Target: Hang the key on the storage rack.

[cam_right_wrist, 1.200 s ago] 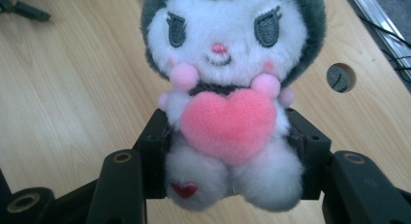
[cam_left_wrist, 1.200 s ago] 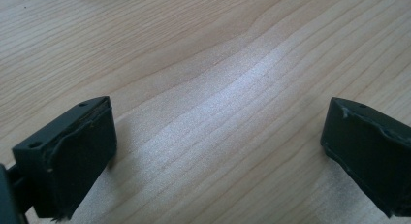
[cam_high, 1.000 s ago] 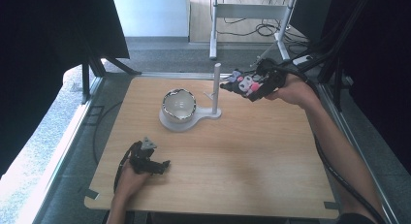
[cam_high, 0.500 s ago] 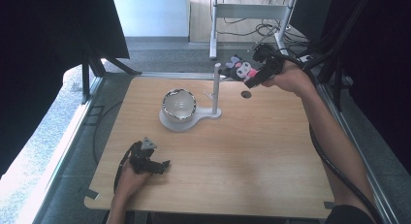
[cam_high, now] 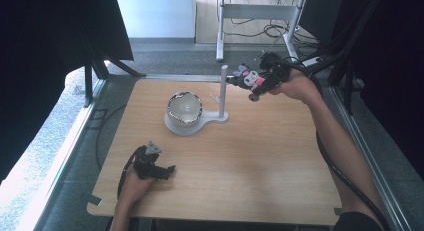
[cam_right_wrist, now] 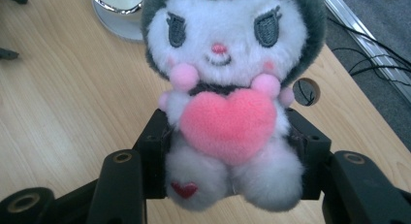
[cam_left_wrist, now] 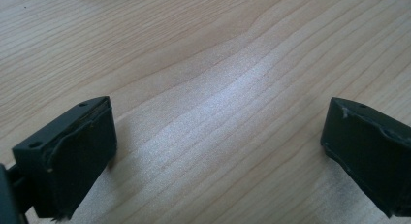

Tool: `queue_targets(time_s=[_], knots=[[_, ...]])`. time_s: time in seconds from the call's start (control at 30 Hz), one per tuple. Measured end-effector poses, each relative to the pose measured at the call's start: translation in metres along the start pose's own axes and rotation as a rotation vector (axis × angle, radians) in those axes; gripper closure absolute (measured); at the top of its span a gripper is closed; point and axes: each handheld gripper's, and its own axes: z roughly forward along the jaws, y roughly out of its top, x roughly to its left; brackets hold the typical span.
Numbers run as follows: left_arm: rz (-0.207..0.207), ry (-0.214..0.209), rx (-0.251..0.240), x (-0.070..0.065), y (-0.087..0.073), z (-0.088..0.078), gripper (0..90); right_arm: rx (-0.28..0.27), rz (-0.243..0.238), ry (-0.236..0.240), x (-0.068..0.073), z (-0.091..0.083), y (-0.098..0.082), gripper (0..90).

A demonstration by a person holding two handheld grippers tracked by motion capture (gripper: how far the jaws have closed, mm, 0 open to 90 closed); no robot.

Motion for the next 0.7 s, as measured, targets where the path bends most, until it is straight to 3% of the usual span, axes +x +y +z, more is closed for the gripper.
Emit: queue_targets(time_s=[0.7], knots=[[0.001,0.003,-0.002,0.000,0.000,0.000,0.0,0.022,-0.032,0.072,0.016,0.021,-0.023,45.9]])
